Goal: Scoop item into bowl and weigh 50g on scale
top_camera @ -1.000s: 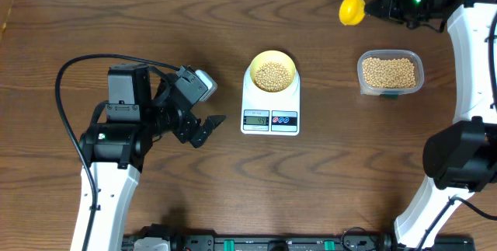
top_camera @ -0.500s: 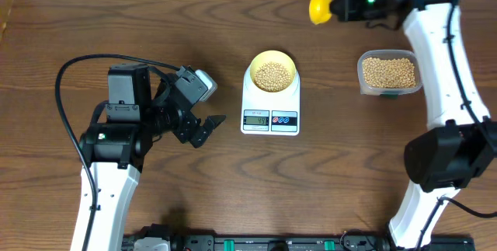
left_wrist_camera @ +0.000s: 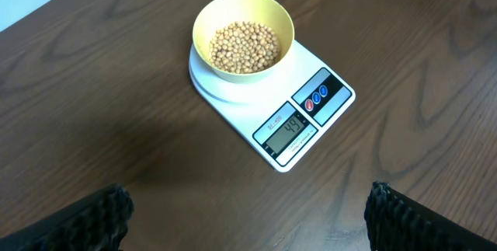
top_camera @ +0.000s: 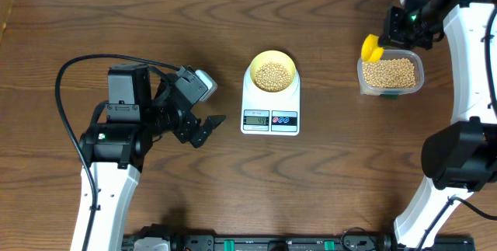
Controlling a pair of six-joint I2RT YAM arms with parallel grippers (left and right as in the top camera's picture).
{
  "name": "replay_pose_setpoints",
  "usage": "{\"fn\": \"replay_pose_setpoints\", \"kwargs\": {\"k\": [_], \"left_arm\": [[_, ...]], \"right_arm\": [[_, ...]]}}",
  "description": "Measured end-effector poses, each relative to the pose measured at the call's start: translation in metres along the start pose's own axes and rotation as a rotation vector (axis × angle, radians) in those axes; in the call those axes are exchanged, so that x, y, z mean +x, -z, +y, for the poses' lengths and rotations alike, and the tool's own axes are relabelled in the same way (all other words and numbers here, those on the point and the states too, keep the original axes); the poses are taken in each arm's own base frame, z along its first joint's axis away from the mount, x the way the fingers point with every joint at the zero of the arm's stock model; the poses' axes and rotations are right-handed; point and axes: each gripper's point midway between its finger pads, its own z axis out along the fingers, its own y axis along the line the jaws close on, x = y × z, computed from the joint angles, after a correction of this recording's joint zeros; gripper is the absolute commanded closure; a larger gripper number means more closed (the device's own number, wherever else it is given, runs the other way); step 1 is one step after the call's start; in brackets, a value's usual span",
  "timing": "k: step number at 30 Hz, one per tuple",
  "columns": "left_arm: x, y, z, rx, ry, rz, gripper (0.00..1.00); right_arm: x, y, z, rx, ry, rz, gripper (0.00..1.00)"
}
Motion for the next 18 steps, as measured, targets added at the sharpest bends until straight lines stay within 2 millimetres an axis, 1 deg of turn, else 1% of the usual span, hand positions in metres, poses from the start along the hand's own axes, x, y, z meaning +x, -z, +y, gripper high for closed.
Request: {"fn": "replay_pose_setpoints", "kwargs": {"k": [7, 14, 18], "left_arm": [[0.000, 0.000, 0.000, 0.000, 0.000, 0.000, 0.02], [0.000, 0.000, 0.000, 0.000, 0.000, 0.000, 0.02], [0.000, 0.000, 0.000, 0.000, 0.000, -0.001, 0.02]], "right_arm": [[0.014, 0.001, -0.011, 0.052, 0.009, 0.054, 0.99], [0.014, 0.002, -0.024, 0.127, 0.036, 0.055, 0.99], [0.014, -0.005, -0.029, 0.141, 0.051, 0.060, 0.99]]}}
